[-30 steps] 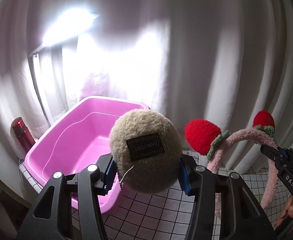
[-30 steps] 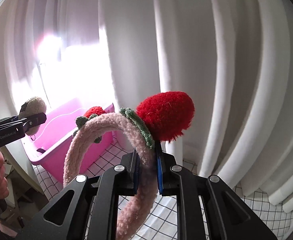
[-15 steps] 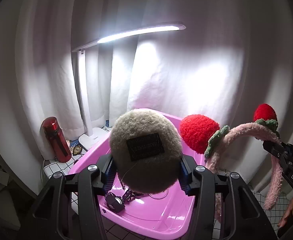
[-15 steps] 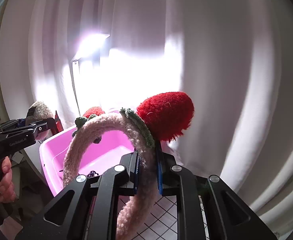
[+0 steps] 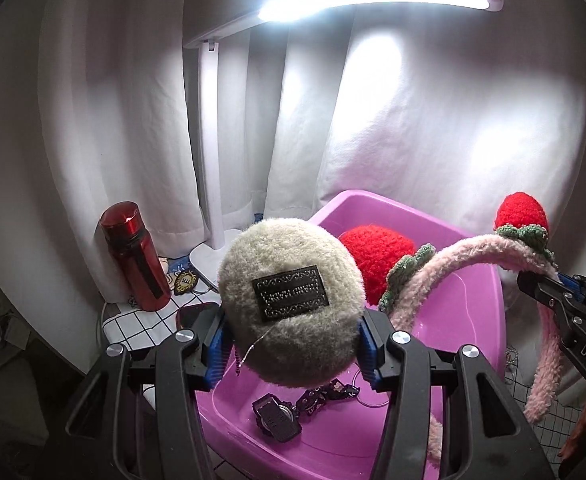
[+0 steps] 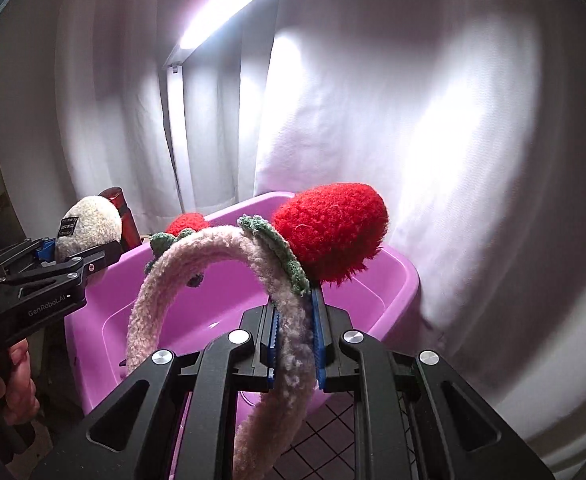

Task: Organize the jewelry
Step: 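Lift and carry the felt ball with left tool while right tool carries the headband to the tub, then open left tool to drop the felt ball while right tool releases the headband in the tub, then withdraw both tools and move them toward the pearl clip and silver bangle, then close left tool on the pearl hair clip while right tool approaches the silver bangle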

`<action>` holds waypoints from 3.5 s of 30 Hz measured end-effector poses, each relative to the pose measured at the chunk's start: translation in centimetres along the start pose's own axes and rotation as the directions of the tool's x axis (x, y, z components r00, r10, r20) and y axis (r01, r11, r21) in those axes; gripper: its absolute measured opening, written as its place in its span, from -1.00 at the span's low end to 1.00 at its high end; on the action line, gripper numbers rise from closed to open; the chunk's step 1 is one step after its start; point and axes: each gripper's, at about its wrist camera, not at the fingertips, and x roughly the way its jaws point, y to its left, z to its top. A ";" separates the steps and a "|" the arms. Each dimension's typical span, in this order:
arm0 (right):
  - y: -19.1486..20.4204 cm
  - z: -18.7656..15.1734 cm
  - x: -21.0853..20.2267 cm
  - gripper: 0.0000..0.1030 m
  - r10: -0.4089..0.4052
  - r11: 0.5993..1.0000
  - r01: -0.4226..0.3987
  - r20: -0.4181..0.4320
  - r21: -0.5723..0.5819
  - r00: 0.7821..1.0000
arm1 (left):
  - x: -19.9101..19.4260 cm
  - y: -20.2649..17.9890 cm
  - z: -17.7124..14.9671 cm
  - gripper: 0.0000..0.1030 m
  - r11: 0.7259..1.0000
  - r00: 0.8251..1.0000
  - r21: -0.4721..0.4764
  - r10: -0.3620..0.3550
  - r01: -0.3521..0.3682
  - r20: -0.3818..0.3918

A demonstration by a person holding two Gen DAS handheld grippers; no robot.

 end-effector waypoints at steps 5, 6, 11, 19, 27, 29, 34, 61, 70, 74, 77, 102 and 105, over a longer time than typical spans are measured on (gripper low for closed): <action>0.4 -0.1 3.3 -0.73 0.000 1.000 -0.002 -0.082 -0.012 0.997 | 2.6 0.6 -0.8 0.00 1.000 0.997 -0.009 0.023 -0.023 -0.075; 0.4 -0.2 3.9 -0.73 -0.003 1.000 0.001 -0.096 -0.015 0.995 | 3.0 0.6 -1.0 0.00 1.000 0.996 -0.007 0.024 -0.025 -0.087; 0.8 -0.6 6.3 -0.73 -0.006 1.000 0.004 -0.163 -0.016 0.987 | 4.6 0.7 -1.7 0.05 0.999 0.989 0.005 0.035 -0.035 -0.143; 1.5 -0.6 8.3 0.19 -0.032 0.999 0.026 -0.228 -0.027 0.973 | 4.9 0.9 -2.1 0.38 0.999 0.984 -0.002 0.035 -0.036 -0.174; 1.5 -0.2 7.1 0.28 -0.064 0.998 0.061 -0.195 -0.022 0.979 | 4.0 0.8 -2.0 0.82 1.000 0.987 -0.004 0.026 -0.027 -0.159; 1.2 -0.1 6.6 0.28 -0.062 0.998 0.062 -0.186 -0.008 0.981 | 3.9 0.9 -2.1 0.84 1.000 0.986 -0.012 0.026 -0.029 -0.166; 0.9 -0.2 5.4 0.28 -0.063 0.998 0.065 -0.164 0.010 0.985 | 3.4 0.9 -2.2 0.84 1.000 0.987 -0.020 0.018 -0.022 -0.160; -6.9 -10.7 -7.3 0.28 -0.122 0.960 0.143 -0.098 0.242 0.988 | -3.6 -8.1 -4.2 0.84 0.978 0.975 0.082 -0.180 0.191 -0.130; -13.6 -17.8 -10.9 0.28 -0.202 0.895 0.253 -0.172 0.368 0.964 | -6.1 -16.8 -7.1 0.84 0.912 0.925 0.181 -0.341 0.369 -0.166; -15.3 -19.7 -10.3 0.28 -0.191 0.888 0.256 -0.199 0.383 0.961 | -5.5 -20.1 -9.1 0.84 0.889 0.907 0.210 -0.365 0.407 -0.209; -16.2 -20.7 -8.9 0.28 -0.177 0.886 0.254 -0.224 0.387 0.958 | -4.3 -22.2 -10.8 0.84 0.882 0.897 0.216 -0.365 0.418 -0.249; -23.1 -25.6 5.9 0.28 -0.078 0.874 0.218 -0.317 0.435 0.945 | 9.2 -27.4 -15.5 0.84 0.927 0.911 0.204 -0.235 0.316 -0.340; -23.5 -25.5 7.2 0.28 -0.085 0.880 0.221 -0.318 0.420 0.944 | 9.9 -27.4 -15.7 0.84 0.929 0.910 0.200 -0.229 0.310 -0.345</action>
